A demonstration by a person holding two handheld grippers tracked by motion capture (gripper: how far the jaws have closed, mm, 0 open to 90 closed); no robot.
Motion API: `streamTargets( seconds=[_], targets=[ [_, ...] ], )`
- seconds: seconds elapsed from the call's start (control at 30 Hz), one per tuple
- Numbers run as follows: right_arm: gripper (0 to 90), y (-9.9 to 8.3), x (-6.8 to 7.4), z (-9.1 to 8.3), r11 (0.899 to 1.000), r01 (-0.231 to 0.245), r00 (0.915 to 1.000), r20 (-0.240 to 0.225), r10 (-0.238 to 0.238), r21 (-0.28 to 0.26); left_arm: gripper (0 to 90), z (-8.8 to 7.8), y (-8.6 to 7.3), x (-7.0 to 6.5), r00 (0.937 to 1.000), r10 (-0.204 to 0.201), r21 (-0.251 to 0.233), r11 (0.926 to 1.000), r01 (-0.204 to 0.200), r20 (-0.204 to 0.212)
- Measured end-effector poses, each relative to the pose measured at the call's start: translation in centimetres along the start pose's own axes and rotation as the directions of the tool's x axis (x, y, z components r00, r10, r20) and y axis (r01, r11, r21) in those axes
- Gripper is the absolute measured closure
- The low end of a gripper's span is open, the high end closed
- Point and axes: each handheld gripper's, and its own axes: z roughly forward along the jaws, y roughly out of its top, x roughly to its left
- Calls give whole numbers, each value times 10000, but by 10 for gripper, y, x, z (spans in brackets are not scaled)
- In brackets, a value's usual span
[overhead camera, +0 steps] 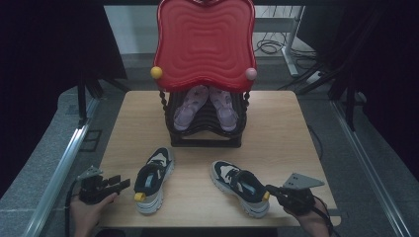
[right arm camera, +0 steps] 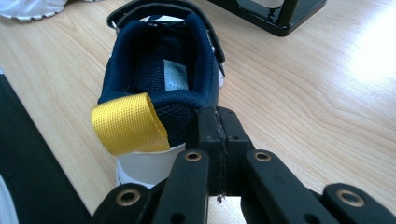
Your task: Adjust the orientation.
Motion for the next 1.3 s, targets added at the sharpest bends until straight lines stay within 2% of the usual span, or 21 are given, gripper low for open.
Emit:
streamTargets(
  seconds=[0.4, 0.77, 1.3],
  targets=[
    [900, -3, 4, -3, 9999, -58, 9994, -340, 55, -87, 473, -1, 0, 0, 10000, 1, 1, 10000, -1, -15],
    [895, -1, 9, 2, 9999, 109, 9990, -442, -110, -31, 473, 0, 0, 0, 10000, 13, 15, 10000, -13, 5],
    [883, -1, 2, -3, 9987, -377, 9991, 157, 382, -347, 473, -2, 1, -1, 10000, -1, -132, 9999, 1, -7]
  ],
)
